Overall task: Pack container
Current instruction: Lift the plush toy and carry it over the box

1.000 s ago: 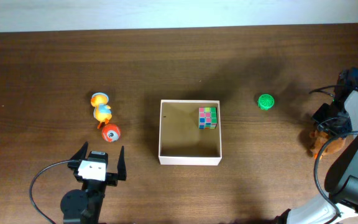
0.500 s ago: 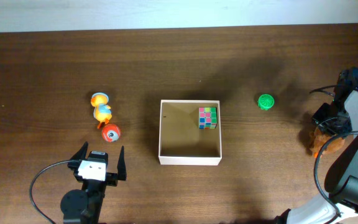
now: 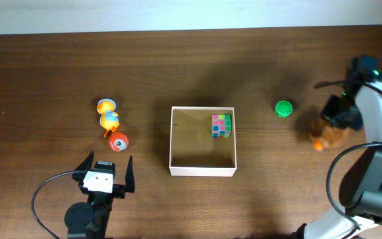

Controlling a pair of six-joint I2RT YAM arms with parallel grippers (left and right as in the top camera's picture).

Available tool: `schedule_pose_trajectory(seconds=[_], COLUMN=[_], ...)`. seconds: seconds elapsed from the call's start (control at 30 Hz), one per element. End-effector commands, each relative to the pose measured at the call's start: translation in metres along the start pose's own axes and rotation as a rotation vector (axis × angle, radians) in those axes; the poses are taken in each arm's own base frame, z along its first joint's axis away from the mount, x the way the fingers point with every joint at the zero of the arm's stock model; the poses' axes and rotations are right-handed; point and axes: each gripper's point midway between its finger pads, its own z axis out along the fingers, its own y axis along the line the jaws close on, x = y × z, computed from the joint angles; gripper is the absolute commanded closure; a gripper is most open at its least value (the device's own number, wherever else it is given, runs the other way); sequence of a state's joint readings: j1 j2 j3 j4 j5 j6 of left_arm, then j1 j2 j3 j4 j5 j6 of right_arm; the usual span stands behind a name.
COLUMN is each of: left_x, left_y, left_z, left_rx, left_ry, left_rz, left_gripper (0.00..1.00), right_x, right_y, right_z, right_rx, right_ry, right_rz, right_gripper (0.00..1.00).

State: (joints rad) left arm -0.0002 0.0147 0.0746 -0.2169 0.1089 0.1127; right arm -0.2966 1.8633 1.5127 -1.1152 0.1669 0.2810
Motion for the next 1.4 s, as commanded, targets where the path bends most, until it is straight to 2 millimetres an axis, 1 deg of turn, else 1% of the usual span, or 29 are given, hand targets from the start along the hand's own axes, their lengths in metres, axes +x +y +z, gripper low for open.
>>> schedule_pose_trajectory(seconds=[0.0, 0.07, 0.1, 0.17, 0.33, 0.43, 0.5, 0.67, 0.77, 0.8, 0.97, 1.1, 1.13, 1.2, 1.23, 1.37], left_x=[0.001, 0.001, 0.001, 0.001, 0.001, 0.001, 0.001, 0.001, 0.001, 0.001, 0.001, 0.001, 0.001, 0.001, 0.001, 0.001], left_y=[0.000, 0.000, 0.000, 0.000, 0.000, 0.000, 0.000, 0.000, 0.000, 0.000, 0.000, 0.000, 0.000, 0.000, 0.000, 0.000], left_z=[0.000, 0.000, 0.000, 0.000, 0.000, 0.000, 0.000, 0.000, 0.000, 0.000, 0.000, 0.000, 0.000, 0.000, 0.000, 0.000], left_rx=[0.002, 0.002, 0.002, 0.002, 0.002, 0.002, 0.002, 0.002, 0.002, 0.002, 0.002, 0.002, 0.002, 0.002, 0.002, 0.002], left_ry=[-0.005, -0.005, -0.005, -0.005, -0.005, -0.005, -0.005, -0.005, -0.005, -0.005, -0.005, -0.005, -0.005, -0.005, -0.005, -0.005], left_rz=[0.016, 0.016, 0.016, 0.016, 0.016, 0.016, 0.016, 0.016, 0.016, 0.016, 0.016, 0.016, 0.016, 0.016, 0.016, 0.016], left_gripper=[0.01, 0.01, 0.01, 0.01, 0.01, 0.01, 0.01, 0.01, 0.01, 0.01, 0.01, 0.01, 0.01, 0.01, 0.01, 0.01], right_x=[-0.013, -0.015, -0.016, -0.019, -0.022, -0.014, -0.001, 0.041, 0.071, 0.084, 0.118, 0.133, 0.139, 0.146, 0.155, 0.175], right_y=[0.039, 0.059, 0.064, 0.079, 0.107, 0.126, 0.143, 0.186, 0.215, 0.227, 0.252, 0.263, 0.269, 0.276, 0.284, 0.303], right_z=[-0.040, -0.060, -0.066, -0.086, -0.132, -0.158, -0.170, -0.182, -0.190, -0.194, -0.203, -0.206, -0.206, -0.205, -0.203, -0.198], right_rx=[-0.061, -0.080, -0.086, -0.108, -0.157, -0.194, -0.222, -0.261, -0.291, -0.307, -0.338, -0.362, -0.373, -0.383, -0.392, -0.401], right_ry=[-0.099, -0.138, -0.151, -0.192, -0.278, -0.312, -0.318, -0.302, -0.307, -0.309, -0.309, -0.302, -0.301, -0.298, -0.295, -0.289], right_rz=[-0.153, -0.215, -0.227, -0.256, -0.315, -0.380, -0.428, -0.570, -0.651, -0.677, -0.712, -0.689, -0.686, -0.695, -0.706, -0.756], right_gripper=[0.96, 0.96, 0.96, 0.96, 0.96, 0.96, 0.96, 0.96, 0.96, 0.96, 0.96, 0.96, 0.96, 0.96, 0.96, 0.96])
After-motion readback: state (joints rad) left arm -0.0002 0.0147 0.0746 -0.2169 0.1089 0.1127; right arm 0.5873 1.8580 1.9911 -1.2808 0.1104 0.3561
